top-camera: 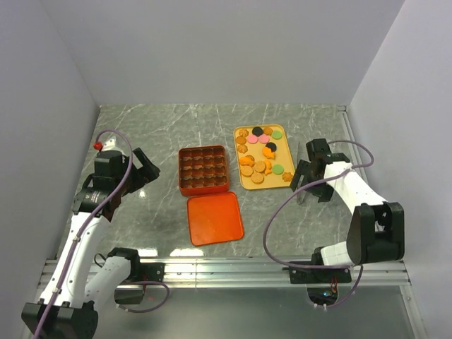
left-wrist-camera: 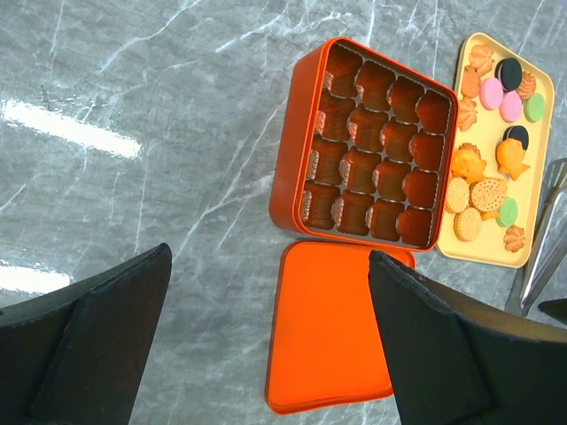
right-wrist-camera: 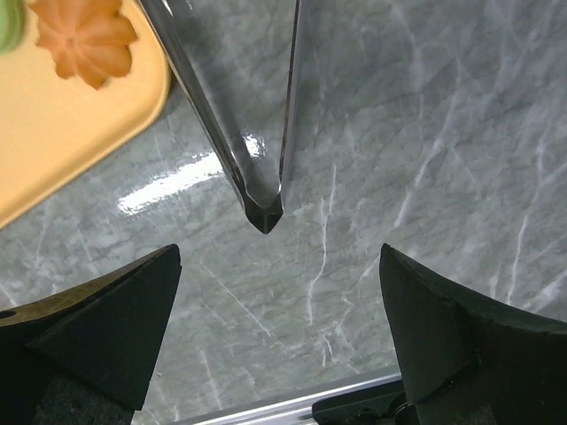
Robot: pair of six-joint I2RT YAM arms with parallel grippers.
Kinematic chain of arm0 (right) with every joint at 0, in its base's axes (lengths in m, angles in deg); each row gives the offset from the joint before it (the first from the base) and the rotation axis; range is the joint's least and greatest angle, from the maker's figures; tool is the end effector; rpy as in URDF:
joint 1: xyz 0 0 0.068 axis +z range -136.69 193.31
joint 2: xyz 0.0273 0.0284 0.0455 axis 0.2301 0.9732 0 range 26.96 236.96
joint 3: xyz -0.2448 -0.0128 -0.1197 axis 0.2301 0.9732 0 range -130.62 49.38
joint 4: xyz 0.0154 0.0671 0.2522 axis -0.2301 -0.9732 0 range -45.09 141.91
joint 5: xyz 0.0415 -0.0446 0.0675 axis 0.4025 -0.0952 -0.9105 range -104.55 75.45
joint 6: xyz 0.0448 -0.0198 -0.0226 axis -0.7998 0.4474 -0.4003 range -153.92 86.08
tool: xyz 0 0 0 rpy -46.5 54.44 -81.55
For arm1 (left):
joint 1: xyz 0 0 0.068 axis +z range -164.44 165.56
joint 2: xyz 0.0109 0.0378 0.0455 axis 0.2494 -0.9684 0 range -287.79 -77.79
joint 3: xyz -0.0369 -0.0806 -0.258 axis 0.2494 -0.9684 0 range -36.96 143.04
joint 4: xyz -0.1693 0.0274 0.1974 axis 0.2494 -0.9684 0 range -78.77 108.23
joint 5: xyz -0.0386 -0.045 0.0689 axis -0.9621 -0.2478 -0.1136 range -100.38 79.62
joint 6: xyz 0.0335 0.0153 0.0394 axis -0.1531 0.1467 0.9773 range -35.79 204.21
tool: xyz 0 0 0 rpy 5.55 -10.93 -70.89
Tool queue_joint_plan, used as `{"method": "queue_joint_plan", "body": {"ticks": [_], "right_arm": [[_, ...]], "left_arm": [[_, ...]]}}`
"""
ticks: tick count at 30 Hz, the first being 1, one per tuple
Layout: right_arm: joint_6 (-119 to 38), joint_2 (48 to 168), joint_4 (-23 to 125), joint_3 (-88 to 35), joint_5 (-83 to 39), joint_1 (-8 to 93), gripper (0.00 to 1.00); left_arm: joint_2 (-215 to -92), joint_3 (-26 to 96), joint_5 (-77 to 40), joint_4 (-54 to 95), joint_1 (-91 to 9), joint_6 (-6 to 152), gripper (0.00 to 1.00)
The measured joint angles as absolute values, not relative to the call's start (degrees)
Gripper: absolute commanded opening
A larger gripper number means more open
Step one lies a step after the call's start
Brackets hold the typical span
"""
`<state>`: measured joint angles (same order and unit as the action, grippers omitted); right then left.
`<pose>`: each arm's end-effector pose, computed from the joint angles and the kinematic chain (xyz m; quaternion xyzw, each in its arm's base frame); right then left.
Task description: Pack the cookies
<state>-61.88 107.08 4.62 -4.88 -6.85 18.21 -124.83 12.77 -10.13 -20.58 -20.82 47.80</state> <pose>0.2525 0.0170 0.2161 0.2069 0.9651 -0.0224 0.1590 0.1695 -0.0189 0.3135 -0.2319 0.8608 -0.1635 0.4226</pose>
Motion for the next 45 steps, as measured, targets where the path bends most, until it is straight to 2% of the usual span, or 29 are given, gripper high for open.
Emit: {"method": "queue_joint_plan", "body": {"ticks": [8,16,23,36,45], "right_arm": [[-60.16,113.22,7.27,-0.73,-10.13,18.17,0.97],[-59.26,117.37,9.83,-2.23,-11.37,16.09,0.96],[-58.04,121.13,11.64,-4.55,-13.03,8.79,0.96],[-54.50,129.02,12.06,-15.30,-16.12,5.71,0.96],[-51.89,134.33,10.33,-21.10,-16.07,6.08,0.88]], "left_arm": [[-124.42,12.75,-10.13,-20.56,-20.82,47.78,0.99],[-124.44,12.75,-10.13,-20.56,-20.93,47.78,0.99],[-124.66,12.75,-10.13,-20.56,-20.93,47.78,0.99],[-125.80,12.49,-10.13,-20.49,-20.93,47.58,0.99],[-125.14,12.27,-8.38,-20.51,-20.93,47.13,0.99]]}}
